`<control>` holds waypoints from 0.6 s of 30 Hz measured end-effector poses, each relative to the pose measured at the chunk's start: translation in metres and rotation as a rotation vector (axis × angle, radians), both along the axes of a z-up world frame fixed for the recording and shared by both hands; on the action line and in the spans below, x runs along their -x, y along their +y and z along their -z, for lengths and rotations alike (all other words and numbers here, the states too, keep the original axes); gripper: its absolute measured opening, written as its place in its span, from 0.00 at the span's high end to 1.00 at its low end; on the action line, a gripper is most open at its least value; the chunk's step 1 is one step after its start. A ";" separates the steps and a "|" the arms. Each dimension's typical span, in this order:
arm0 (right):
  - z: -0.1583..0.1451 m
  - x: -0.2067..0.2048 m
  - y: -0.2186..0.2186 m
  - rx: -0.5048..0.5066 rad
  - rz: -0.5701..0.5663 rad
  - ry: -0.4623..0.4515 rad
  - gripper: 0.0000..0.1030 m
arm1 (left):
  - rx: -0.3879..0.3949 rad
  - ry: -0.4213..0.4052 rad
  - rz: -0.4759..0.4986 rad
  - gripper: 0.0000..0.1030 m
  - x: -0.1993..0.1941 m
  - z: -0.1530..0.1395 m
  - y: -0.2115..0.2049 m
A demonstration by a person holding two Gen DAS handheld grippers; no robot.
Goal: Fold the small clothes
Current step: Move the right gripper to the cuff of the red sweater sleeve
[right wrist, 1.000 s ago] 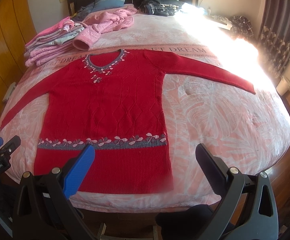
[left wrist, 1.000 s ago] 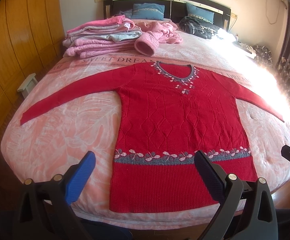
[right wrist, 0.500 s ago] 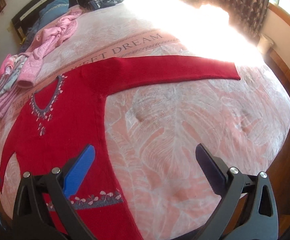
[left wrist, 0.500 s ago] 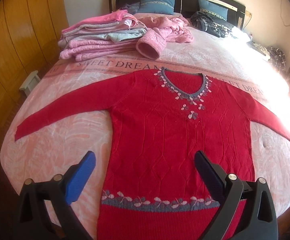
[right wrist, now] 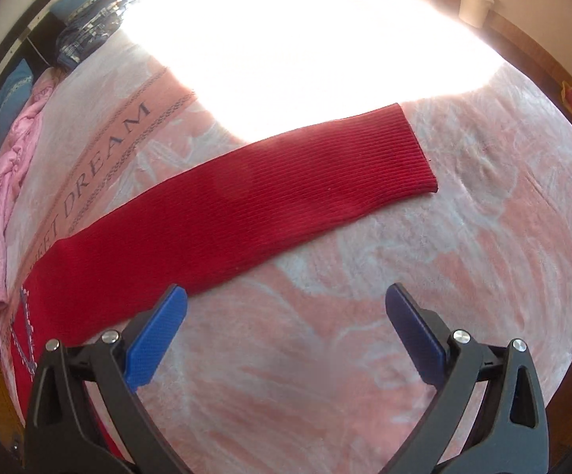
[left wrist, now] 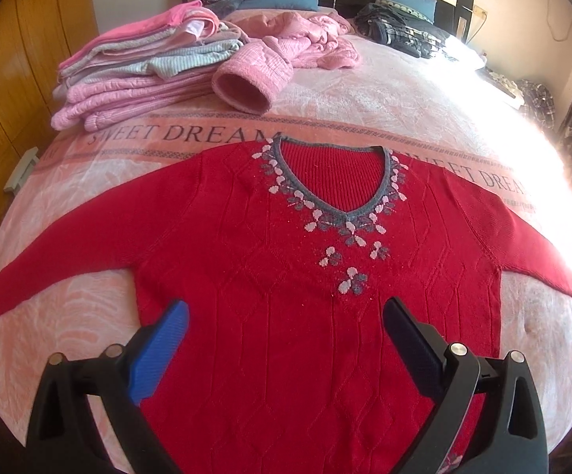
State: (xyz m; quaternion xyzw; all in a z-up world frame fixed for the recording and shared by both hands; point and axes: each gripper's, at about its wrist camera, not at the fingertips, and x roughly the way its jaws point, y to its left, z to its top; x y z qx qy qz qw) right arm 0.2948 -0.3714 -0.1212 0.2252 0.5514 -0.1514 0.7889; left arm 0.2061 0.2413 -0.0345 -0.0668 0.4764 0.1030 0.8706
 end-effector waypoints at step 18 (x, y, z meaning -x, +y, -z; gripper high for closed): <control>0.041 -0.014 -0.095 0.037 0.149 -0.037 0.28 | -0.062 -0.002 -0.007 0.04 -0.037 0.040 0.000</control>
